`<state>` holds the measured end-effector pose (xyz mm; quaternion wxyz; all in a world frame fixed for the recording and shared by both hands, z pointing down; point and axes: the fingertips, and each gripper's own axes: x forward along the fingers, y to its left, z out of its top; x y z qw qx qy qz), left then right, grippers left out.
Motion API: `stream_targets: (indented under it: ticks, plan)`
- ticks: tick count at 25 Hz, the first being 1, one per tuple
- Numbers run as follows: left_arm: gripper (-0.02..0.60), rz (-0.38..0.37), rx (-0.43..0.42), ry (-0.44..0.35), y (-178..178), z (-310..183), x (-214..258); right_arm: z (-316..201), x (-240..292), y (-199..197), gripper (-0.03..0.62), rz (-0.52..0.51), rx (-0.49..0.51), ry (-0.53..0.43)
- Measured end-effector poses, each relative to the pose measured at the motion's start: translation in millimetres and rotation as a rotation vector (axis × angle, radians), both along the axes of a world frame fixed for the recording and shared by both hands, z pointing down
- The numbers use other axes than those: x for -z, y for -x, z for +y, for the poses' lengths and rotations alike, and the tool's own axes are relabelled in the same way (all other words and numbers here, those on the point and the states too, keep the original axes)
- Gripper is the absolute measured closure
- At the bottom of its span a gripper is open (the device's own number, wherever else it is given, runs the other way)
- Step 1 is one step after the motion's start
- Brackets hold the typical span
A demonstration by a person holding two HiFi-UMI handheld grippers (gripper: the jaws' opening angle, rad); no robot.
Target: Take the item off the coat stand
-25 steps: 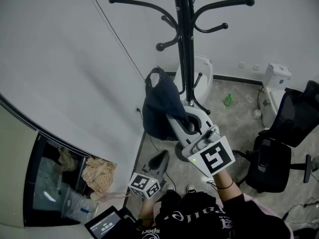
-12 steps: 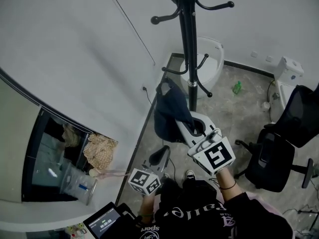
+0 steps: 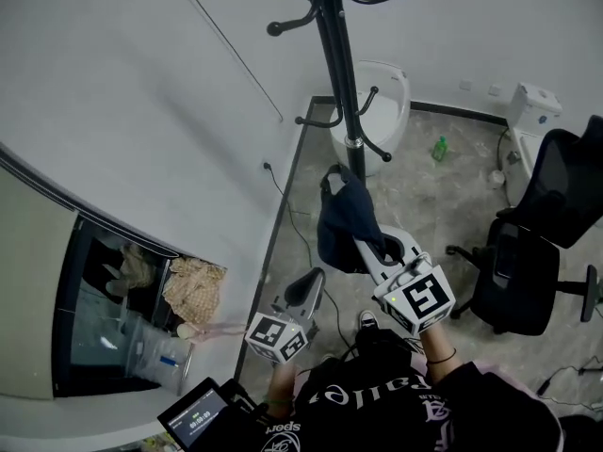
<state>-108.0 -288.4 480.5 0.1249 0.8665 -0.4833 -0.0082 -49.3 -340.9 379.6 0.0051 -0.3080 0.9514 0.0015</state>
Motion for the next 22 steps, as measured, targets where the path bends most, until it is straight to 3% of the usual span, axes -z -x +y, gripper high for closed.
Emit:
stream_targets:
  ticks: [8, 13, 22]
  plan:
    - [0.578, -0.003, -0.037, -0.037, 42, 73, 4, 71, -24, 16, 0.568, -0.065, -0.096, 0.102]
    - [0.578, 0.002, -0.062, -0.031, 73, 129, 5, 128, -35, 43, 0.568, -0.051, -0.136, 0.131]
    - [0.578, 0.024, -0.170, -0.027, 89, 200, 6, 220, -54, 54, 0.568, -0.072, -0.251, 0.163]
